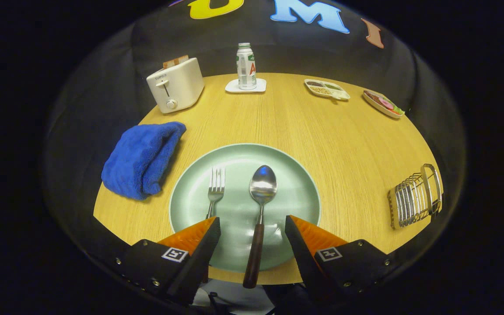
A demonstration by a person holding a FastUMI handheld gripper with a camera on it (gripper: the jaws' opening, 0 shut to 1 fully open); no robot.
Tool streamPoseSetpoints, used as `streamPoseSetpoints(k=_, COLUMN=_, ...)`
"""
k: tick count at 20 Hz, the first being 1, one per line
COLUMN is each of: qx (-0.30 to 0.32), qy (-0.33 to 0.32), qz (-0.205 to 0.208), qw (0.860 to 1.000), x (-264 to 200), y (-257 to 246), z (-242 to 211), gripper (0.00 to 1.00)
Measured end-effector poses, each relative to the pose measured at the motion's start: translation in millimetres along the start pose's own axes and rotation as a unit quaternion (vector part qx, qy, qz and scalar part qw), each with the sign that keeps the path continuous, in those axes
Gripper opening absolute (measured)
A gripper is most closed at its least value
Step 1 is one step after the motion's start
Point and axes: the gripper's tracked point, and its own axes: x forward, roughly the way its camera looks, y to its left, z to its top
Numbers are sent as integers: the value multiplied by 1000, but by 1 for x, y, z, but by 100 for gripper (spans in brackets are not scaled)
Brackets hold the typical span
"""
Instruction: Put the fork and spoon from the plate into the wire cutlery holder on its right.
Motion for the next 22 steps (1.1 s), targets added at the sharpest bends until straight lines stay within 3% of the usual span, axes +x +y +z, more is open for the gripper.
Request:
streamPoseSetpoints(k=8, qx=-4, qy=39, qz=-11, qw=999, x=16, y=-4, z=-8, gripper=87)
streamPoseSetpoints(k=10, qx=-6, qy=44, qz=-11, qw=999, x=15, y=-4, z=-9, gripper=75)
streamPoseSetpoints(k=11, qx=-11, qy=47, qz=-20, qw=999, x=14, y=-9, z=-9, gripper=75)
streamPoseSetpoints(k=13, qx=-6, qy=54, qz=-19, qw=998, x=15, y=-11, z=-9, gripper=59)
streamPoseSetpoints(k=16, qx=13, qy=59, qz=-19, qw=998, x=22, y=-13, z=-9, gripper=30)
streamPoseSetpoints(k=17, qx=19, qy=60, qz=-19, qw=998, x=18, y=-13, z=-7, gripper=13)
streamPoseSetpoints(k=22, qx=22, qy=67, qz=-19, qw=997, x=17, y=-13, z=-4, gripper=3)
